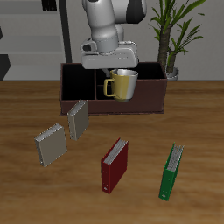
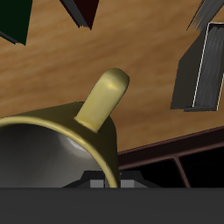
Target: Place the white-yellow mug into the back desk caddy's left compartment and place the right yellow book into the back desk caddy's right compartment
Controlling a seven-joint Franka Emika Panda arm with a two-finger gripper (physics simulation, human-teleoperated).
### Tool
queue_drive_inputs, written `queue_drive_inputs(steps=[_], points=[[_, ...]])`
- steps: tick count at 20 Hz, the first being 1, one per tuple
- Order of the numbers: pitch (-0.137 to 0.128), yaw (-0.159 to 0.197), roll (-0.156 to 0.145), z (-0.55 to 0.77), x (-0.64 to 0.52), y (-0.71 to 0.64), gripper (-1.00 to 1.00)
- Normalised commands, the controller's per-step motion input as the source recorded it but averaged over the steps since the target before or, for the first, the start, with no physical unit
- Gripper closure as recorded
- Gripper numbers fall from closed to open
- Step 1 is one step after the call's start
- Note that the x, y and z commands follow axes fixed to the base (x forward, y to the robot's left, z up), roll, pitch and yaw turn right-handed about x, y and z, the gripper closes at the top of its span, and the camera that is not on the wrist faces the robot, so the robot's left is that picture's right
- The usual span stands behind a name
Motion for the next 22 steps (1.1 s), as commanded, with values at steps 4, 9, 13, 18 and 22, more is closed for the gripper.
queue_drive_inputs(steps=[4,9,13,18,22], points=[[-0.011,0.094,0.117,0.18,-0.61,-0.50,1.00],[0.002,0.054,0.027,0.09,-0.40,-0.37,1.00],[-0.056,0.057,-0.038,0.21,-0.41,-0.42,1.00],[-0.111,0.080,-0.028,0.33,-0.47,-0.40,1.00],[-0.063,0.027,-0.006,0.18,-0.24,-0.22,1.00]])
